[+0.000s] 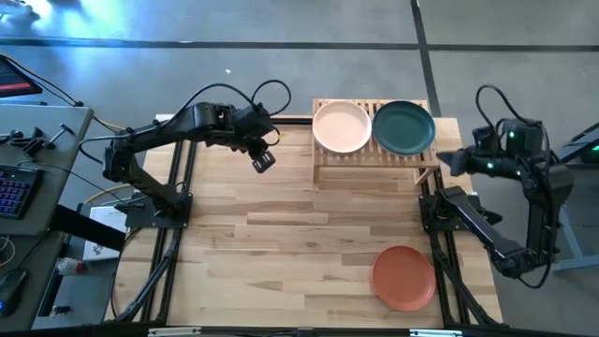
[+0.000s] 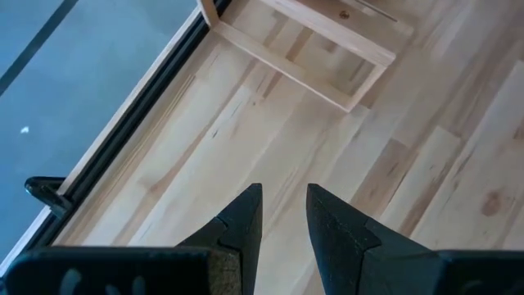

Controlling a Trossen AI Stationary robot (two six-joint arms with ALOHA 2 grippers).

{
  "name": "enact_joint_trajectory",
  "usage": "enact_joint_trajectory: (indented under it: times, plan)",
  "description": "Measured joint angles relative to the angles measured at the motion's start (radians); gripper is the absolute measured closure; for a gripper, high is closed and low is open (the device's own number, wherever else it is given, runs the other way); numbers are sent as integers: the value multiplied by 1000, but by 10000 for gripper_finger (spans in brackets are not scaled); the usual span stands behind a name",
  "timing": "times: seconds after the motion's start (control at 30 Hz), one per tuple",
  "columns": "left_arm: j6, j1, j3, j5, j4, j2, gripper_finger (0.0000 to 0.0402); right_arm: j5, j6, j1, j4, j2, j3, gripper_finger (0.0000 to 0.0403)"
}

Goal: Place and stack plates onto a shelf
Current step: Stack the orange plate on top of the green plate on the shelf

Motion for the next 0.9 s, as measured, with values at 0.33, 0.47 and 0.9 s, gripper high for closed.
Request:
enact_joint_trajectory:
  times: [0.33, 0.47, 0.9]
  plan:
    - [1, 6, 0, 0, -2, 0, 314, -172, -154, 0, 241, 239, 0, 308]
    - [1, 6, 0, 0, -2, 0, 314, -248, -158, 41, 240, 310, -2, 308]
    - [1, 6, 0, 0, -2, 0, 314, 41, 120, 515, 417, 327, -1, 308]
